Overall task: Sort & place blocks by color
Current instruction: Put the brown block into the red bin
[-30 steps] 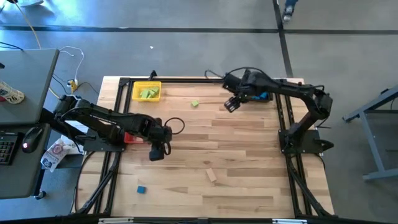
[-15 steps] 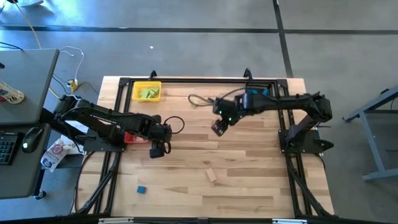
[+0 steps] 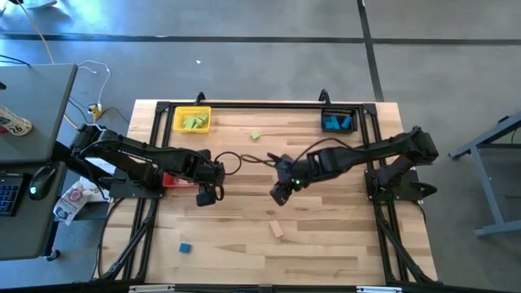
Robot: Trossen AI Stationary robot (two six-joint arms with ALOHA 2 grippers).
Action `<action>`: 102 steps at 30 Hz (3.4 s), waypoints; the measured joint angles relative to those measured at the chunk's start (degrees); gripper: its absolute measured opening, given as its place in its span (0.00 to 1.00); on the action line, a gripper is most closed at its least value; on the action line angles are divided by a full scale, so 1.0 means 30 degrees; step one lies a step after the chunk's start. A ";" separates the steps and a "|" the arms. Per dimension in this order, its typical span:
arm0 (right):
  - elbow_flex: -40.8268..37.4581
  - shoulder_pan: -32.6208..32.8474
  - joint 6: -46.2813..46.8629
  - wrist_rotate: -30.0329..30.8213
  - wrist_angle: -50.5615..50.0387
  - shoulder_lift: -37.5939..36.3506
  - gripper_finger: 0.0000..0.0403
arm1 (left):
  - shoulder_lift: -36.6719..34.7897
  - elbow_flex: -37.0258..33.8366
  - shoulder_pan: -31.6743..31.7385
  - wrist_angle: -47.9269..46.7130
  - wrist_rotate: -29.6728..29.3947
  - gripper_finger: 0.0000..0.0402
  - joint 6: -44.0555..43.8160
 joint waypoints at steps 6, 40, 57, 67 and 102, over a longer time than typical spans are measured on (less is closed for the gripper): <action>0.0000 0.1299 0.0678 -0.0099 0.0806 0.0166 0.48 | 0.0000 0.0000 0.0000 0.0010 0.0007 0.56 -0.0036; 0.0015 0.3164 0.4510 -0.2685 0.2507 0.3562 0.48 | -0.0007 0.0000 0.0000 0.0271 0.0036 0.56 -0.0029; 0.5714 0.3645 0.4474 -0.1726 -0.3198 0.6197 0.48 | -0.0007 0.0000 0.0003 0.0323 0.0007 0.56 0.0003; 0.6333 0.3864 0.4981 -0.0251 -0.4786 0.8078 0.48 | -0.0007 0.0000 0.0003 0.0315 0.0007 0.56 0.0000; 0.6266 0.5284 0.6153 0.0700 -0.4210 1.1701 0.43 | -0.0007 0.0000 0.0007 0.0125 -0.0146 0.56 0.0007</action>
